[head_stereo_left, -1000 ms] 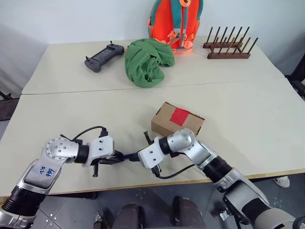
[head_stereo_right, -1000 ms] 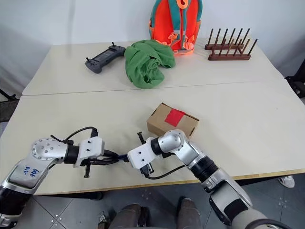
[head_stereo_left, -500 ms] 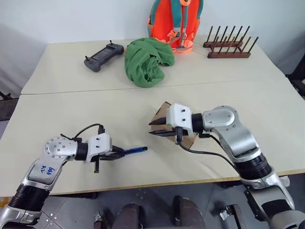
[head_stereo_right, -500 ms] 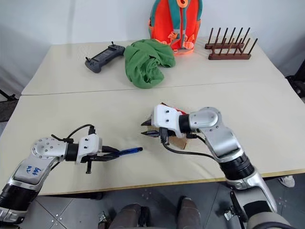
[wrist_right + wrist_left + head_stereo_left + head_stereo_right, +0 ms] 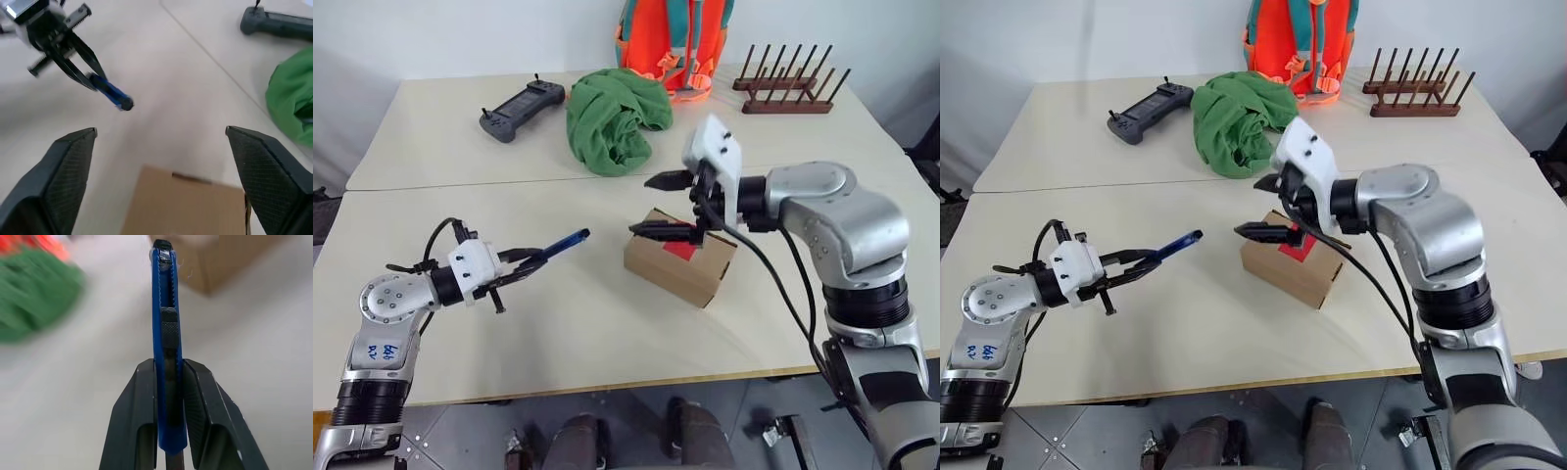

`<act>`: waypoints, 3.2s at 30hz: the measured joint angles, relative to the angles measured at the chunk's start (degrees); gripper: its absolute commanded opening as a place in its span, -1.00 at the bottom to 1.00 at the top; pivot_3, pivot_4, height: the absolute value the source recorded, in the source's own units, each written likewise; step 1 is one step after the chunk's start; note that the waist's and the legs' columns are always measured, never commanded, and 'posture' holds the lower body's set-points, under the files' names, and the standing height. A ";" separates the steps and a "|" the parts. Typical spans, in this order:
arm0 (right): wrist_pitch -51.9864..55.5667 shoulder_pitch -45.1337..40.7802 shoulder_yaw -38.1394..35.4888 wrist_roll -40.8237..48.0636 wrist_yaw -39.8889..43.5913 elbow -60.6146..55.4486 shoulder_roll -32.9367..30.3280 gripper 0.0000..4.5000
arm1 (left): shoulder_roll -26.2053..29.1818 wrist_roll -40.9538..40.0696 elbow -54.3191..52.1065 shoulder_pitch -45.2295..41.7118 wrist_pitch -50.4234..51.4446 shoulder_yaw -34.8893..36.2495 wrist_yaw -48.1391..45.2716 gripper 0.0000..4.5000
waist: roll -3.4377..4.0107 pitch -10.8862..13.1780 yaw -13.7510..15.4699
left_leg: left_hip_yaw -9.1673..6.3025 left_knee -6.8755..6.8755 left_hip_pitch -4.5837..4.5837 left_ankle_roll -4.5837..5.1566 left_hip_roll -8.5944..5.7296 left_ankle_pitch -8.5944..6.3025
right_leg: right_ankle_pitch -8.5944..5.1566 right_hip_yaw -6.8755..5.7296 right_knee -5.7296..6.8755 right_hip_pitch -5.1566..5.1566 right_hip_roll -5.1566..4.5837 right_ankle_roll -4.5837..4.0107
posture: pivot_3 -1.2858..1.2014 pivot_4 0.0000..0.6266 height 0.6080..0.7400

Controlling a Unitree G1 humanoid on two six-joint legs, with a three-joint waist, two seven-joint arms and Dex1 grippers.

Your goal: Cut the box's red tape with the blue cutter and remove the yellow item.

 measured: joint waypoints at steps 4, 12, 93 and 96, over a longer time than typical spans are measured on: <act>8.57 -6.67 -1.53 3.12 -3.13 4.05 2.31 0.98 | -3.05 -0.97 -0.04 -1.76 -2.50 -0.01 0.68 -0.82 | -0.01 0.00 0.02 | 0.11 0.02 -0.05 -0.01 0.01 0.00 | 0.00 -0.28 -0.01 0.10 0.01 0.00 | 0.03 -0.52 1.00; 13.27 -13.39 1.59 5.55 -2.97 17.06 5.43 0.98 | -9.88 -0.18 4.48 -10.53 -5.70 -4.89 1.76 -0.82 | -0.06 -0.01 -0.29 | 0.15 0.04 -0.10 -0.01 0.01 0.00 | 0.00 -0.57 -0.06 0.18 0.03 0.00 | 0.03 -0.52 1.00; 3.90 1.54 -6.35 6.41 -7.40 2.58 -14.23 -0.93 | -10.62 -12.94 -16.54 -20.38 44.04 -16.37 7.53 -1.00 | -0.17 -0.02 -0.44 | 0.23 0.17 -0.05 -0.08 0.04 -0.03 | 0.00 -0.67 -0.02 0.25 0.04 0.00 | 0.03 -0.52 1.00; 3.86 2.04 -6.72 6.40 -8.93 1.24 -14.27 -0.93 | -12.88 -9.45 -12.26 -24.24 43.99 -19.29 8.84 -1.00 | -0.17 -0.02 -0.10 | 0.23 0.24 -0.04 -0.07 0.04 -0.01 | 0.00 -0.66 -0.01 0.26 0.05 0.00 | 0.03 -0.52 1.00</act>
